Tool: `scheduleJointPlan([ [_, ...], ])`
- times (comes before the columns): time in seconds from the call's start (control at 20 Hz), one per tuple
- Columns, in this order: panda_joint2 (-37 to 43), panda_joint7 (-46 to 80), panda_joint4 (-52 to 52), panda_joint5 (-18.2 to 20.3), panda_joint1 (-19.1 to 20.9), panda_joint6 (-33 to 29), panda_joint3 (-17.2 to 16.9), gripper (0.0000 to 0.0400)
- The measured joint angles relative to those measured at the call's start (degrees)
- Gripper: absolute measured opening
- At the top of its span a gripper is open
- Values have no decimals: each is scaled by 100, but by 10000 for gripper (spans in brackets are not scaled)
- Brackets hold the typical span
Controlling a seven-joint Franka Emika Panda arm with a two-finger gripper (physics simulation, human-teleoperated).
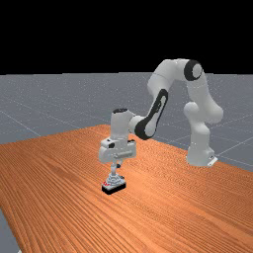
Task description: Turn on the trigger
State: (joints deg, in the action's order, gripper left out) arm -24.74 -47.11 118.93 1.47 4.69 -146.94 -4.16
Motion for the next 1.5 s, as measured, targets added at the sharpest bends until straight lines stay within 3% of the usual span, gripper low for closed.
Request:
scheduleJointPlan([
  [0.2,107,-203,117,52,63,-273,71,0],
  [0.55,40,-155,-110,1,38,126,41,0],
  [0.7,10,-8,-63,-149,-62,-56,-49,0],
  [0.8,99,-387,79,-10,86,-99,93,0],
  [0.85,171,76,215,-294,-124,-183,-129,0],
  [0.95,309,111,447,-351,-145,-280,-160,0],
  [1.15,423,7,627,-112,-32,-322,-64,0],
  [1.5,366,-343,535,-51,186,-295,-73,0],
])
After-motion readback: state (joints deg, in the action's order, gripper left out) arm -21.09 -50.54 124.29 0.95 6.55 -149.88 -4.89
